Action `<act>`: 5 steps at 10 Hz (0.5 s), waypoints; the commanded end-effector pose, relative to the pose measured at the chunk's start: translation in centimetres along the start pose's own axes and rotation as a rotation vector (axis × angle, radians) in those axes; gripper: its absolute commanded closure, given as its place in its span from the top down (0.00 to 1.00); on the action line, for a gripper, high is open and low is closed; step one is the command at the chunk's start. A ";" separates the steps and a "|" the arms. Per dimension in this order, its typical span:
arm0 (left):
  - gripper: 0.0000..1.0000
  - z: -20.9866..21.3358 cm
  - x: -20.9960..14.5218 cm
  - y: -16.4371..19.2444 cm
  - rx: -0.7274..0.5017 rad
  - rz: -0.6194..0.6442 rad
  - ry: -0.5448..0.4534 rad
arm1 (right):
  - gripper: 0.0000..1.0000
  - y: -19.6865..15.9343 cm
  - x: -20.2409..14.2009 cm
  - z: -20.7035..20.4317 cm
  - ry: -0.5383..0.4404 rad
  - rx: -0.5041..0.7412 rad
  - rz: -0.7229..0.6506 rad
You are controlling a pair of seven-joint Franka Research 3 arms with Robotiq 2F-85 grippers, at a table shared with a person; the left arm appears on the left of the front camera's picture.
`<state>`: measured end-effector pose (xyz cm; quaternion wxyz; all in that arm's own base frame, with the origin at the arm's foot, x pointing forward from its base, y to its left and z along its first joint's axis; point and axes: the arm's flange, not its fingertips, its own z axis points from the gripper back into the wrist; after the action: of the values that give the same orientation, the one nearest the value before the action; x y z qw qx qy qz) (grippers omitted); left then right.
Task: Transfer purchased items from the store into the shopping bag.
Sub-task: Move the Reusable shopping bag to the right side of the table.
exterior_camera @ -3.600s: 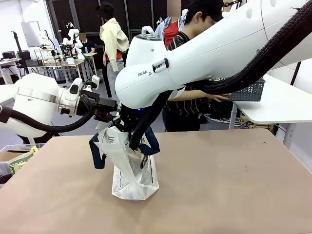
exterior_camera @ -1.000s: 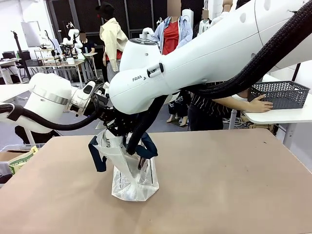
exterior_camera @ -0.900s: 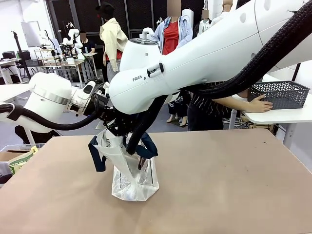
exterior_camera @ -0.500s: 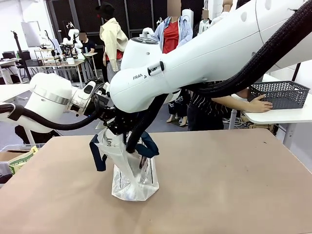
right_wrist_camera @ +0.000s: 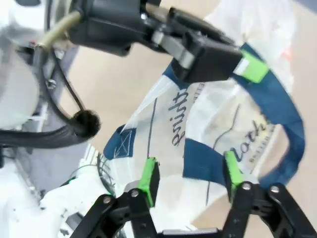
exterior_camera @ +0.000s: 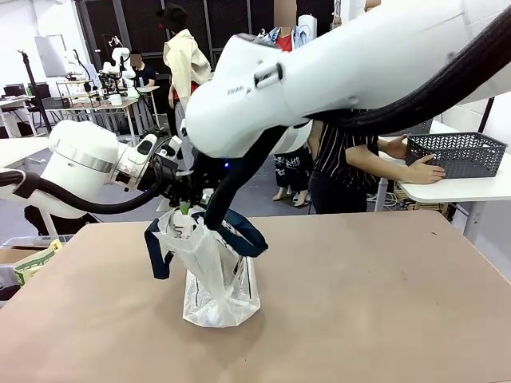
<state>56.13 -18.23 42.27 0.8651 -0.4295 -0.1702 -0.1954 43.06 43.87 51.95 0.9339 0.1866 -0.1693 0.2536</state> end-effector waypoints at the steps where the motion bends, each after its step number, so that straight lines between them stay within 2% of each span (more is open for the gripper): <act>1: 0.00 0.2 0.4 0.2 0.021 0.006 0.011 | 1.00 -3.1 -3.3 4.2 -0.037 -0.016 -0.016; 4: 0.00 0.0 0.3 -0.1 0.029 -0.002 0.017 | 1.00 -10.7 -5.9 13.2 -0.176 -0.160 -0.244; 5: 0.00 -0.1 0.3 -0.2 0.033 -0.004 0.020 | 1.00 -13.7 -7.0 15.6 -0.193 -0.230 -0.330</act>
<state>56.14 -18.23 42.29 0.8657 -0.4273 -0.1704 -0.1975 42.07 25.80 59.64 0.9492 0.1550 -0.2522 0.1067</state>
